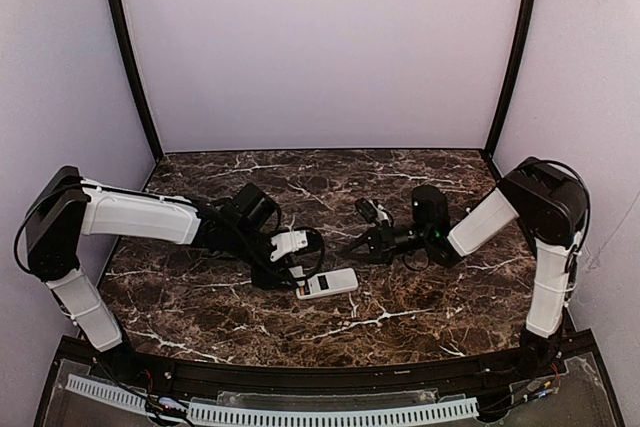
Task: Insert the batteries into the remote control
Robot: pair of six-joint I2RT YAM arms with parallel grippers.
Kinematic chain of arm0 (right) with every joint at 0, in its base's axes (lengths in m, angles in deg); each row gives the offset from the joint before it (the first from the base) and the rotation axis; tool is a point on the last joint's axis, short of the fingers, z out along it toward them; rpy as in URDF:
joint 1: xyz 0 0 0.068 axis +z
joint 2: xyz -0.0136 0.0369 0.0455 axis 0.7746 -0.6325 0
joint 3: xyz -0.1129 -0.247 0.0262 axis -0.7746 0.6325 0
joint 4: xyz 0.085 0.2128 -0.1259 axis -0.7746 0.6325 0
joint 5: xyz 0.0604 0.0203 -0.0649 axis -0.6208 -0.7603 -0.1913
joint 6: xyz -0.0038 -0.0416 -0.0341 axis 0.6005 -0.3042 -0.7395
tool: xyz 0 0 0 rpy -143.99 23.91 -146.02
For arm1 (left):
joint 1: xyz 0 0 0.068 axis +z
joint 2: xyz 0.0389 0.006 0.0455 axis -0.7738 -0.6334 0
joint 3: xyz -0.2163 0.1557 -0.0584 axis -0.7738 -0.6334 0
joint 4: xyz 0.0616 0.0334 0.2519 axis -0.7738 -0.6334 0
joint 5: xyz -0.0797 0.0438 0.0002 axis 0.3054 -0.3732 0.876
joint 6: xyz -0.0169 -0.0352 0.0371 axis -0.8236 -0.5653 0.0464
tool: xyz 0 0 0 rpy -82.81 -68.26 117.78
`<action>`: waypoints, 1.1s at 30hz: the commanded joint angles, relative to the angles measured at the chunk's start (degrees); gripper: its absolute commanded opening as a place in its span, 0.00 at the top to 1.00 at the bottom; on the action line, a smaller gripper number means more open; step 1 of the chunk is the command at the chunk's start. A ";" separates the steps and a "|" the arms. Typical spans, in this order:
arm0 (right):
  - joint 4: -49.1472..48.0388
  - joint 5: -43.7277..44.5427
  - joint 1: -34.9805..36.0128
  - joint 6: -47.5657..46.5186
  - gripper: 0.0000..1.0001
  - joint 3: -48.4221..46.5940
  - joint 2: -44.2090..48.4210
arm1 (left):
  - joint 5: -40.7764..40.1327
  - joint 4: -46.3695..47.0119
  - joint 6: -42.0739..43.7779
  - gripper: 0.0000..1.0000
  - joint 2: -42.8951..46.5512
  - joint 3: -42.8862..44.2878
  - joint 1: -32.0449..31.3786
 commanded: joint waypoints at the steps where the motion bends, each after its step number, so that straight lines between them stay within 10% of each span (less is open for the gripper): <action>1: -1.73 -0.31 1.27 2.12 1.00 -2.29 -2.27 | -0.57 3.69 -6.11 0.50 -0.85 0.00 -1.13; 33: 22.20 2.82 7.26 -5.66 1.00 -12.57 -6.61 | -1.68 2.30 -4.66 0.46 -6.39 1.82 -3.36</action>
